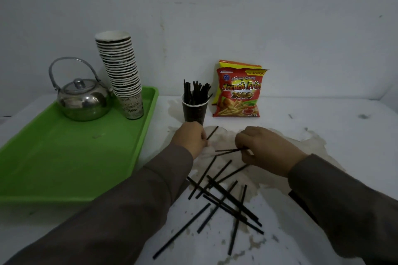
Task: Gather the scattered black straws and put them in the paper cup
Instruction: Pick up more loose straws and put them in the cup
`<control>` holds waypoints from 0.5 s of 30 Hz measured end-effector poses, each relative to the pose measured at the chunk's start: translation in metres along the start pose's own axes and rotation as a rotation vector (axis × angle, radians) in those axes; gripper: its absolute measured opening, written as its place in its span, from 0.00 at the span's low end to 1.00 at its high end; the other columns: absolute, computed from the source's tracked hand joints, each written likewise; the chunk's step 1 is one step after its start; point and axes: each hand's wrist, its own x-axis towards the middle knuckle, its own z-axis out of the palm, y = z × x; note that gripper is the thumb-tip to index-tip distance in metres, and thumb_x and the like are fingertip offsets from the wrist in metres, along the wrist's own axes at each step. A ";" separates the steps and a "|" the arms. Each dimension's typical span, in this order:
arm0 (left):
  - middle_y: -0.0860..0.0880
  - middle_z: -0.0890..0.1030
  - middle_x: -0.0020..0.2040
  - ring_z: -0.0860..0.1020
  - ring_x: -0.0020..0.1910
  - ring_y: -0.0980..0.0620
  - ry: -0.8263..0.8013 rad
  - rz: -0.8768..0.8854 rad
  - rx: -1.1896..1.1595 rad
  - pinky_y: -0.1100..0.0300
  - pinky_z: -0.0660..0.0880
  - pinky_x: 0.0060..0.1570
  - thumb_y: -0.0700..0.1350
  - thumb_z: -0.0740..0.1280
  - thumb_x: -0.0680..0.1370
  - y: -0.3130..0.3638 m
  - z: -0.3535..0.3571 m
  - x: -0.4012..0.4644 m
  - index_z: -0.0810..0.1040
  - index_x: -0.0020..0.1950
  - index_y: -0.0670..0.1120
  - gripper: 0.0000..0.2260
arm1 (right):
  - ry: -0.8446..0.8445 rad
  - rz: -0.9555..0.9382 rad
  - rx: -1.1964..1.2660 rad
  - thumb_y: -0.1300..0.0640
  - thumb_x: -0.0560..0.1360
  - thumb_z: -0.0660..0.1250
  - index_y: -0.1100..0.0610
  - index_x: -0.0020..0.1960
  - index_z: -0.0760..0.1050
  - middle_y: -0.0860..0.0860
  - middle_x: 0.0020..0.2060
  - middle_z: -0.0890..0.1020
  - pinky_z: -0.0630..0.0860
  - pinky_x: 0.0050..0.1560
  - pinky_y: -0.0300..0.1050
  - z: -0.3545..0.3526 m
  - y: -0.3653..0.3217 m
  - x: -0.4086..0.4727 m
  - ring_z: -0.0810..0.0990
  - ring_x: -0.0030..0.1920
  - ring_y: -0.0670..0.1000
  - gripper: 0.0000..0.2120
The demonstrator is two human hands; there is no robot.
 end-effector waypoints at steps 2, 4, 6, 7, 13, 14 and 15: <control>0.41 0.82 0.51 0.78 0.50 0.43 -0.024 -0.037 0.086 0.56 0.75 0.51 0.43 0.70 0.72 0.006 0.001 0.003 0.82 0.50 0.40 0.09 | 0.036 0.105 0.116 0.61 0.73 0.63 0.58 0.49 0.74 0.53 0.45 0.78 0.66 0.44 0.40 -0.001 0.000 -0.015 0.73 0.45 0.52 0.06; 0.40 0.81 0.52 0.78 0.51 0.42 -0.005 -0.074 0.095 0.54 0.75 0.53 0.42 0.69 0.73 0.008 0.001 0.005 0.81 0.51 0.39 0.10 | 0.074 0.205 0.234 0.61 0.74 0.64 0.56 0.50 0.75 0.52 0.46 0.78 0.67 0.45 0.37 -0.001 -0.002 -0.026 0.75 0.47 0.51 0.06; 0.39 0.81 0.53 0.78 0.52 0.41 0.021 -0.092 0.098 0.53 0.75 0.54 0.40 0.66 0.74 0.010 -0.001 0.005 0.81 0.51 0.38 0.09 | 0.121 0.273 0.316 0.60 0.75 0.63 0.54 0.55 0.76 0.48 0.49 0.79 0.67 0.48 0.34 0.000 -0.004 -0.033 0.76 0.48 0.48 0.10; 0.39 0.81 0.53 0.78 0.52 0.41 0.016 -0.095 0.108 0.53 0.75 0.54 0.39 0.65 0.74 0.011 -0.001 0.004 0.80 0.51 0.38 0.09 | 0.145 0.300 0.339 0.60 0.75 0.63 0.54 0.58 0.76 0.48 0.50 0.79 0.67 0.49 0.34 0.001 -0.006 -0.035 0.76 0.49 0.48 0.12; 0.42 0.83 0.47 0.80 0.46 0.47 -0.088 -0.083 0.063 0.56 0.77 0.51 0.40 0.70 0.70 0.008 -0.016 -0.013 0.82 0.46 0.38 0.08 | 0.176 0.297 0.436 0.63 0.74 0.64 0.55 0.53 0.80 0.50 0.46 0.81 0.67 0.45 0.28 0.000 -0.019 -0.043 0.75 0.43 0.43 0.10; 0.43 0.84 0.46 0.80 0.43 0.50 -0.131 -0.066 0.050 0.58 0.77 0.48 0.40 0.70 0.69 0.007 -0.018 -0.019 0.83 0.44 0.39 0.07 | 0.174 0.294 0.453 0.62 0.74 0.64 0.55 0.52 0.80 0.49 0.45 0.81 0.68 0.43 0.26 0.001 -0.021 -0.044 0.74 0.42 0.42 0.09; 0.45 0.84 0.45 0.79 0.40 0.52 -0.180 -0.052 0.044 0.60 0.76 0.45 0.41 0.71 0.69 0.006 -0.019 -0.026 0.83 0.43 0.40 0.06 | 0.170 0.295 0.470 0.62 0.74 0.65 0.54 0.51 0.80 0.48 0.44 0.80 0.68 0.43 0.24 0.001 -0.024 -0.045 0.74 0.40 0.41 0.08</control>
